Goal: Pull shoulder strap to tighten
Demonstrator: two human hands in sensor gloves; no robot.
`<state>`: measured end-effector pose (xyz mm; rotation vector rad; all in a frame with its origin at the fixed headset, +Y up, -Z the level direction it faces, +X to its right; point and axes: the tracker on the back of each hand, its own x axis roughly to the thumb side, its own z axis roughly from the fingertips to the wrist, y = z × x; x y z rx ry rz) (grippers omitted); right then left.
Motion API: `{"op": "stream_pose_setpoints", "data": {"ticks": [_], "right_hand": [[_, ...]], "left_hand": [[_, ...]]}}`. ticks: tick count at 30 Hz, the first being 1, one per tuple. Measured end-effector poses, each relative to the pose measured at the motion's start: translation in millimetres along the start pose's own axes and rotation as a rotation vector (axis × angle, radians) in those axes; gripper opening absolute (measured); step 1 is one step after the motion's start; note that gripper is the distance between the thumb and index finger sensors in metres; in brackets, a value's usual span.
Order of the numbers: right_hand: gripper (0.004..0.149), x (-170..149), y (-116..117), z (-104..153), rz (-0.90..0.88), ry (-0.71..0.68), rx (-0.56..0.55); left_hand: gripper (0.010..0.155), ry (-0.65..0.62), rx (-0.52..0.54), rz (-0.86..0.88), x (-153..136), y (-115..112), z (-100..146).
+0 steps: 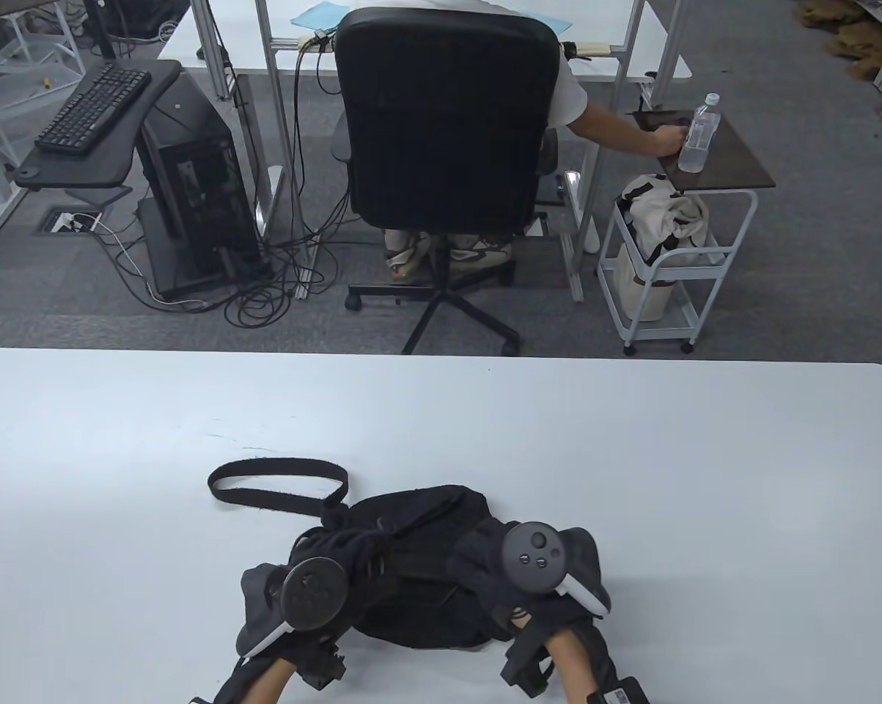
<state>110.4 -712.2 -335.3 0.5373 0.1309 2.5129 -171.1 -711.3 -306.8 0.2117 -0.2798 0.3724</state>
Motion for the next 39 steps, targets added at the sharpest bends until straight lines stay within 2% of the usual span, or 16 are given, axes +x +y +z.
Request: {"op": "stream_pose_setpoints", "data": {"ticks": [2, 4, 7, 9, 12, 15, 16, 17, 19, 25, 30, 34, 35, 36, 37, 39], "right_hand": [[0.034, -14, -4, 4, -0.017, 0.041, 0.046], [0.037, -11, -3, 4, -0.011, 0.058, 0.038], [0.067, 13, 3, -1, -0.011, -0.020, 0.028], [0.072, 32, 13, -7, -0.067, -0.069, 0.011], [0.075, 50, 35, -19, -0.063, -0.071, 0.063], [0.065, 50, 47, -21, -0.075, -0.053, 0.051], [0.060, 49, 47, -21, -0.091, -0.050, 0.031], [0.046, 48, 46, -21, -0.108, -0.051, 0.019], [0.037, 48, 43, -20, -0.108, -0.069, 0.027], [0.034, 51, 32, -17, -0.013, -0.104, 0.018], [0.033, 10, 4, -4, -0.007, -0.030, -0.004], [0.033, 4, 4, 0, 0.120, 0.022, 0.011], [0.038, 8, 5, 0, 0.138, 0.019, 0.024], [0.050, 11, 6, -1, 0.123, 0.004, 0.021], [0.062, 17, 8, -4, 0.037, -0.024, 0.011], [0.071, 29, 15, -10, -0.125, -0.062, 0.005]], "left_hand": [[0.060, -0.012, -0.019, 0.040, 0, -2, -1], [0.060, -0.007, 0.016, -0.041, 5, -2, 1], [0.060, -0.036, -0.001, -0.013, 7, -2, 3], [0.060, -0.047, -0.003, -0.012, 11, -1, 3], [0.060, -0.079, -0.006, -0.010, 17, -2, 5], [0.060, -0.088, -0.011, -0.049, 20, -4, 5], [0.060, -0.090, -0.010, -0.056, 19, -4, 6], [0.061, -0.093, -0.008, -0.031, 19, -5, 6], [0.061, -0.091, -0.019, -0.018, 19, -5, 6], [0.061, -0.085, -0.018, -0.005, 17, -6, 4], [0.061, -0.027, 0.006, 0.022, 0, -2, 3], [0.060, -0.032, 0.018, -0.030, 9, -4, 2], [0.060, -0.030, 0.015, -0.043, 9, -3, 3], [0.060, -0.040, 0.002, -0.034, 9, -3, 3], [0.060, -0.052, 0.006, -0.015, 10, -3, 4], [0.060, -0.058, 0.011, -0.030, 13, -2, 5]]}}
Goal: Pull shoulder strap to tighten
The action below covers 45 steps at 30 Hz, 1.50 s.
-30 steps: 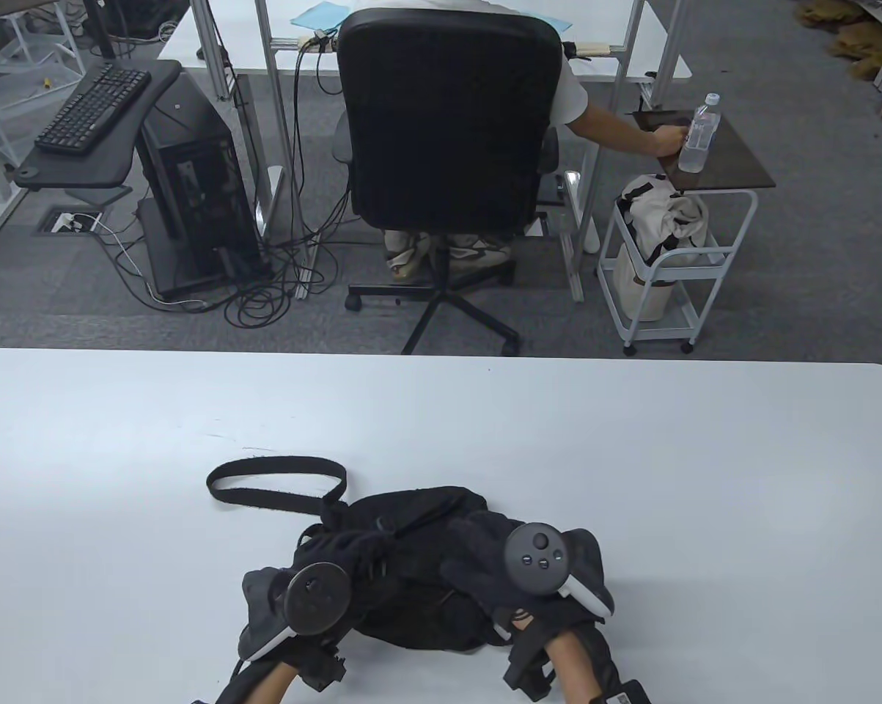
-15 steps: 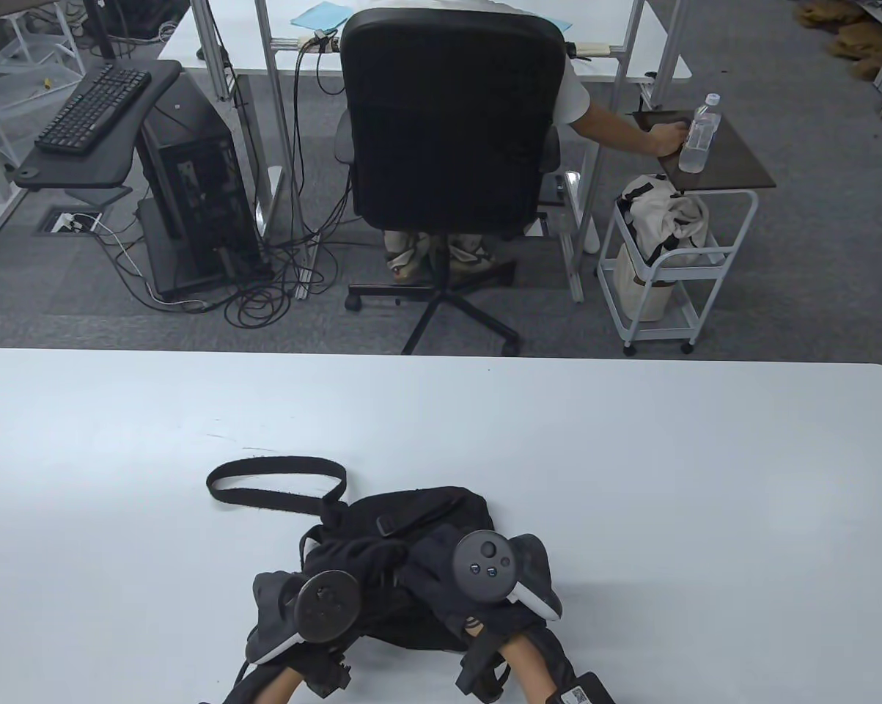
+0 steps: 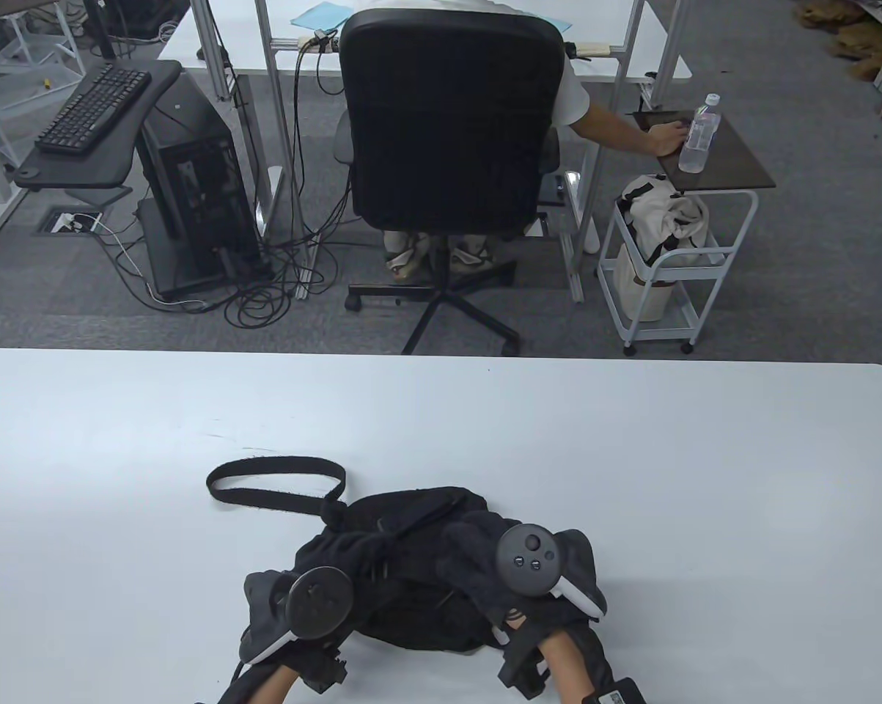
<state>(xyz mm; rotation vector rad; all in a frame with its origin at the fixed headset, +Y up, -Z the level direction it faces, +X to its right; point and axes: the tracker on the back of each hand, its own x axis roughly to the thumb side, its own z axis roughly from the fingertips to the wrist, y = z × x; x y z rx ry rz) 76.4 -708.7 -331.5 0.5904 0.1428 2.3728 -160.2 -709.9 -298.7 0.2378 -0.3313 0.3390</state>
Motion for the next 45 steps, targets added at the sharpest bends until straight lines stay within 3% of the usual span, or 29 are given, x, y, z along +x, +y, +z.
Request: {"op": "stream_pose_setpoints", "data": {"ticks": [2, 4, 6, 8, 14, 19, 23, 24, 26, 28, 30, 32, 34, 36, 40, 45], "right_hand": [[0.073, 10, 16, -11, -0.074, -0.009, 0.074], [0.064, 15, 31, -16, 0.004, 0.000, 0.116], [0.044, 16, 33, -17, 0.064, 0.012, 0.026], [0.036, 19, 32, -17, 0.046, -0.004, 0.054], [0.035, 12, 14, -10, 0.122, -0.010, 0.026], [0.035, -23, -17, 6, 0.116, 0.053, 0.002], [0.035, -30, -19, 9, 0.154, 0.117, 0.037], [0.038, -25, -18, 7, 0.177, 0.117, 0.019], [0.063, -14, -13, 3, 0.136, 0.078, 0.025], [0.072, -1, -1, -5, 0.034, 0.031, 0.008], [0.075, 6, 14, -14, 0.013, 0.034, 0.079], [0.065, 7, 24, -17, 0.029, 0.042, 0.099], [0.038, 8, 27, -17, -0.012, 0.017, 0.068], [0.035, 13, 23, -16, -0.035, -0.006, 0.051], [0.035, 19, 15, -11, 0.093, -0.027, 0.021], [0.034, -9, -13, 4, 0.130, 0.030, -0.012]], "left_hand": [[0.060, -0.010, -0.002, 0.011, 4, 0, 0], [0.060, -0.012, -0.004, 0.032, 7, -1, -1], [0.060, -0.011, -0.005, -0.052, 7, -3, -1], [0.061, -0.016, -0.028, -0.016, 6, -7, -2], [0.061, 0.005, -0.005, -0.014, 3, -7, -3], [0.061, 0.039, 0.008, -0.009, -7, -4, -5], [0.060, 0.041, 0.000, -0.014, -7, -7, -5], [0.060, 0.050, 0.028, -0.037, -8, -5, -4], [0.060, 0.032, 0.006, -0.008, -9, -4, -3], [0.060, 0.026, 0.008, 0.003, -7, -4, -3], [0.060, 0.009, 0.001, 0.002, -4, -4, -3], [0.060, -0.002, 0.001, 0.015, -1, -4, -3], [0.060, -0.003, -0.005, -0.017, 0, -5, -3], [0.060, -0.004, -0.009, 0.008, -1, -6, -3], [0.061, 0.002, -0.010, 0.010, -3, -3, -4], [0.061, 0.081, 0.019, -0.019, -18, -1, -4]]}}
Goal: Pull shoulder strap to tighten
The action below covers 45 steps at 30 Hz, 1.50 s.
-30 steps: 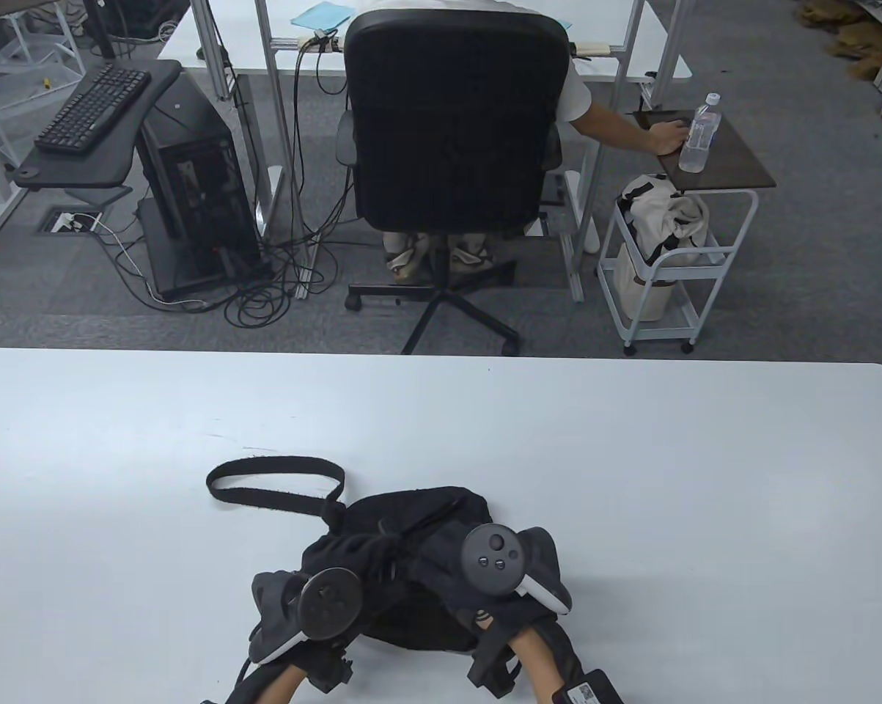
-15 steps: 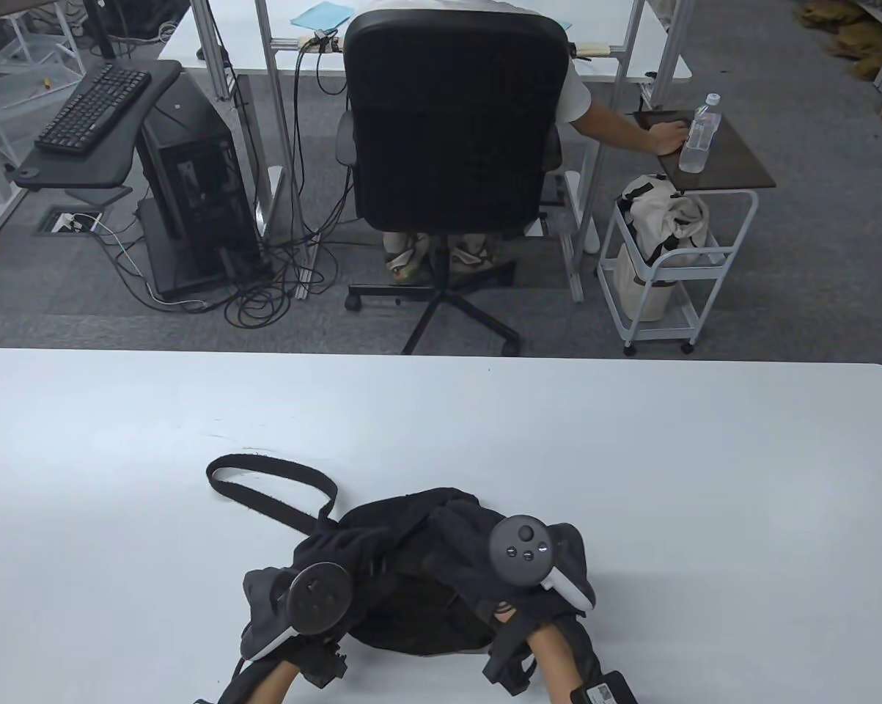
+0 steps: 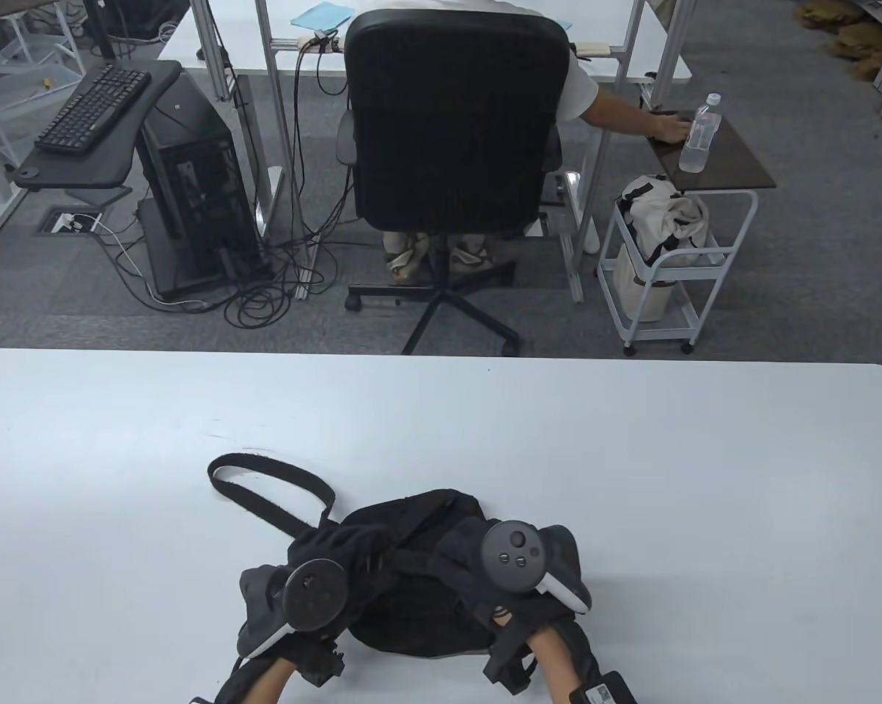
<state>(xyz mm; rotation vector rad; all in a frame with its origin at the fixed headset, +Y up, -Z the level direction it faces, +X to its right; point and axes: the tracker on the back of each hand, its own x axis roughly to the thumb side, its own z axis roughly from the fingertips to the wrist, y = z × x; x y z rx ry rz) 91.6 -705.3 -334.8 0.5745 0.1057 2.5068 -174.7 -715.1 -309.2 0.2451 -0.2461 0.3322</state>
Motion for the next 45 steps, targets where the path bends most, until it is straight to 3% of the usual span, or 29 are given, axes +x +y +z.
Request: {"op": "stream_pose_setpoints", "data": {"ticks": [2, 4, 6, 9, 12, 16, 19, 21, 25, 31, 35, 37, 39, 41, 43, 45], "right_hand": [[0.034, -27, -12, 13, -0.049, 0.040, 0.027], [0.034, -34, -9, 17, -0.041, 0.084, 0.076], [0.035, -30, -8, 15, 0.059, 0.106, 0.060], [0.067, -7, -3, 7, 0.009, 0.037, 0.053], [0.076, 19, 11, -8, -0.177, -0.027, 0.023], [0.066, 33, 35, -19, -0.150, -0.021, 0.072], [0.038, 30, 35, -20, -0.239, -0.002, 0.011], [0.036, 31, 32, -19, -0.245, -0.033, 0.039], [0.035, 32, 20, -13, -0.065, -0.051, 0.004], [0.034, -14, -6, 3, -0.090, 0.011, 0.019], [0.035, -33, -11, 9, -0.066, 0.091, 0.097], [0.047, -29, -10, 9, -0.049, 0.093, 0.070], [0.066, -13, -5, 3, -0.114, 0.036, 0.050], [0.074, 6, 9, -7, -0.184, -0.013, 0.065], [0.076, 18, 25, -18, -0.191, -0.017, 0.122], [0.068, 25, 39, -23, -0.177, -0.008, 0.157]], "left_hand": [[0.061, -0.014, -0.013, 0.035, -8, -1, -1], [0.060, -0.030, -0.017, 0.047, 0, -3, 0], [0.060, -0.033, 0.011, -0.052, 9, -1, 0], [0.060, -0.051, 0.010, 0.016, 12, 2, 1], [0.060, -0.065, 0.016, 0.035, 15, 5, 3], [0.060, -0.093, 0.004, 0.085, 21, 5, 2], [0.060, -0.094, 0.014, 0.054, 20, 4, 2], [0.061, -0.092, 0.002, 0.064, 21, 4, 2], [0.061, -0.077, 0.002, 0.035, 18, 3, 1], [0.060, -0.009, 0.000, 0.063, -6, 4, -2], [0.060, -0.027, -0.006, 0.066, -1, 1, -2], [0.060, -0.010, 0.017, 0.026, 0, 4, -2], [0.060, -0.022, 0.001, 0.063, -1, 2, -1], [0.060, -0.040, -0.004, 0.059, 3, 2, -1], [0.060, -0.055, 0.000, 0.061, 7, 3, 0], [0.060, -0.067, 0.000, 0.063, 10, 4, 0]]}}
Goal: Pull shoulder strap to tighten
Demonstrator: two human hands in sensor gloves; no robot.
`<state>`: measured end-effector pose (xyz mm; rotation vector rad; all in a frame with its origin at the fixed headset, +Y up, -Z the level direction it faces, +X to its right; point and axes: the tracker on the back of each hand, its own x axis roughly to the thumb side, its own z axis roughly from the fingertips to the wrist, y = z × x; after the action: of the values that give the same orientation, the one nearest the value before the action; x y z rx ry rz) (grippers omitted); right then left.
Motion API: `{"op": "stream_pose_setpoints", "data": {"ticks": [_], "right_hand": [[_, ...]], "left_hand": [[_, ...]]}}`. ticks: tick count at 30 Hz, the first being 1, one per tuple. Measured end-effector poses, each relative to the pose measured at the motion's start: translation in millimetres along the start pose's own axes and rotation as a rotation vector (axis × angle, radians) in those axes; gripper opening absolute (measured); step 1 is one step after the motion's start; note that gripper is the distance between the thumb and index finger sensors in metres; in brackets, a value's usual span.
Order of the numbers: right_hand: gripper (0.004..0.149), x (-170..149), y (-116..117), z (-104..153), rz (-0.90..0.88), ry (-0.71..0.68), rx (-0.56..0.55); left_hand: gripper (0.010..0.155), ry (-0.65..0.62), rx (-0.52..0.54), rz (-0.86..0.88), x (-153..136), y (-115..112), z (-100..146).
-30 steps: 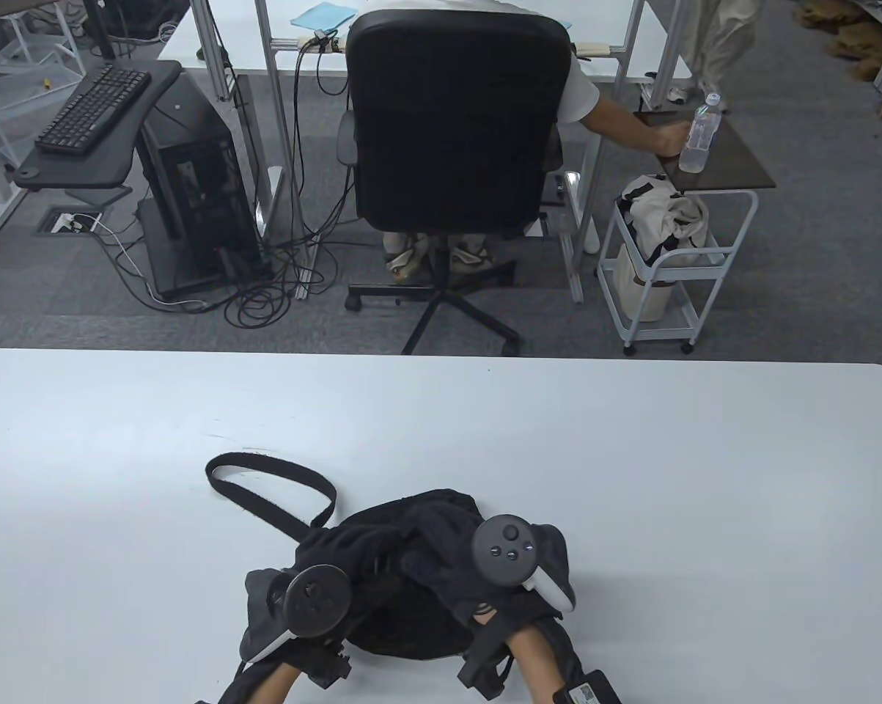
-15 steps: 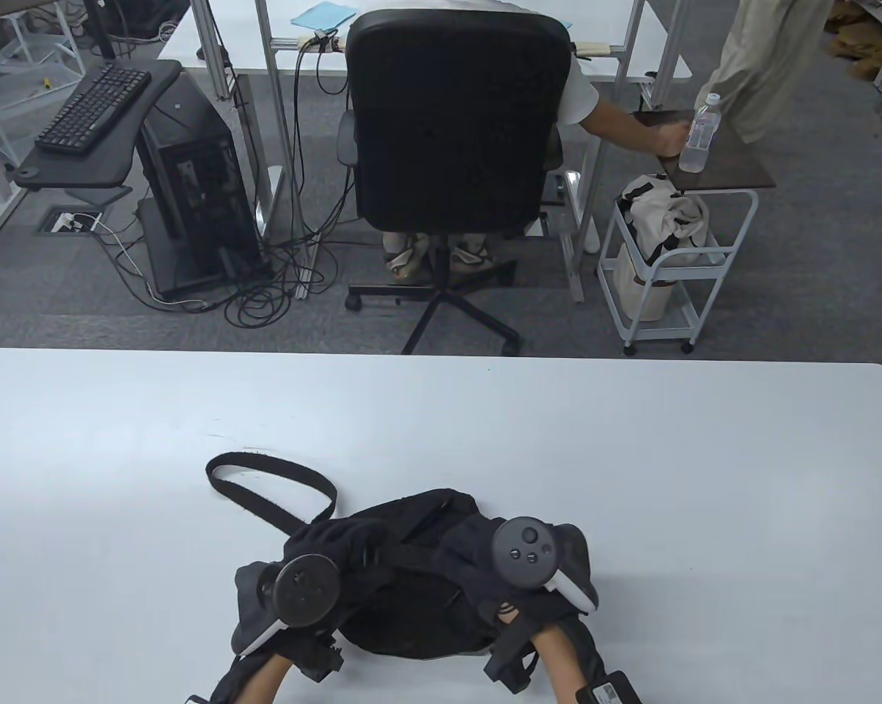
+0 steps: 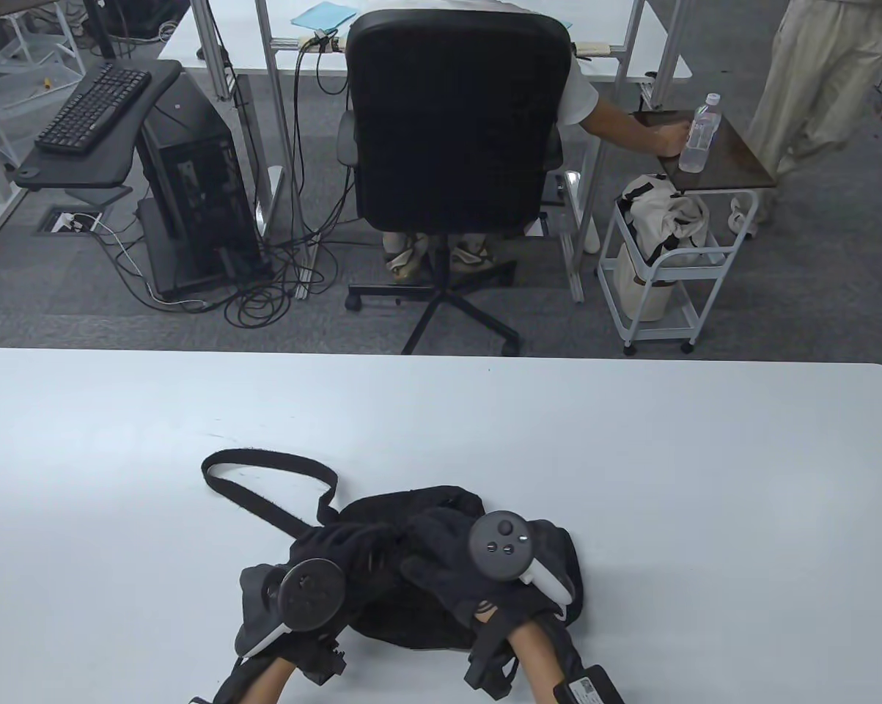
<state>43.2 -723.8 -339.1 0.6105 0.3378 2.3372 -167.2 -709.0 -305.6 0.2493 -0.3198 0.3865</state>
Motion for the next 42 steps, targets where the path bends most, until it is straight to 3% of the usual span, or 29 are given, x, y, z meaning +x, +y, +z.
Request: {"op": "stream_pose_setpoints", "data": {"ticks": [3, 5, 14, 17, 20, 22, 25, 31, 39, 42], "right_hand": [[0.038, 0, 1, 1, -0.095, -0.027, -0.067], [0.036, 0, -7, 3, -0.048, -0.031, -0.080], [0.035, -28, -30, 23, 0.157, 0.068, -0.046], [0.035, -35, -26, 25, 0.111, 0.085, 0.019], [0.034, -37, -22, 23, 0.225, 0.138, 0.017], [0.037, -37, -20, 21, 0.263, 0.173, 0.045], [0.063, -34, -21, 20, 0.346, 0.217, 0.041], [0.074, -8, -27, 12, 0.181, 0.160, 0.017], [0.083, 5, 18, -45, 0.379, 0.295, 0.340], [0.073, 4, 33, -54, 0.395, 0.328, 0.398]], "left_hand": [[0.060, 0.005, -0.017, -0.031, -4, -2, 0], [0.060, 0.007, -0.033, 0.032, -6, -3, -1], [0.060, 0.093, -0.079, -0.114, -36, -11, 0], [0.060, 0.078, -0.112, -0.092, -34, -17, 0], [0.059, 0.044, -0.104, -0.193, -28, -19, 2], [0.059, 0.044, -0.129, -0.205, -29, -20, 3], [0.059, 0.048, -0.142, -0.184, -31, -21, 2], [0.060, 0.028, -0.161, -0.207, -27, -24, 1], [0.060, 0.017, -0.175, -0.212, -27, -25, 1], [0.061, 0.017, -0.180, -0.206, -28, -25, 1]]}}
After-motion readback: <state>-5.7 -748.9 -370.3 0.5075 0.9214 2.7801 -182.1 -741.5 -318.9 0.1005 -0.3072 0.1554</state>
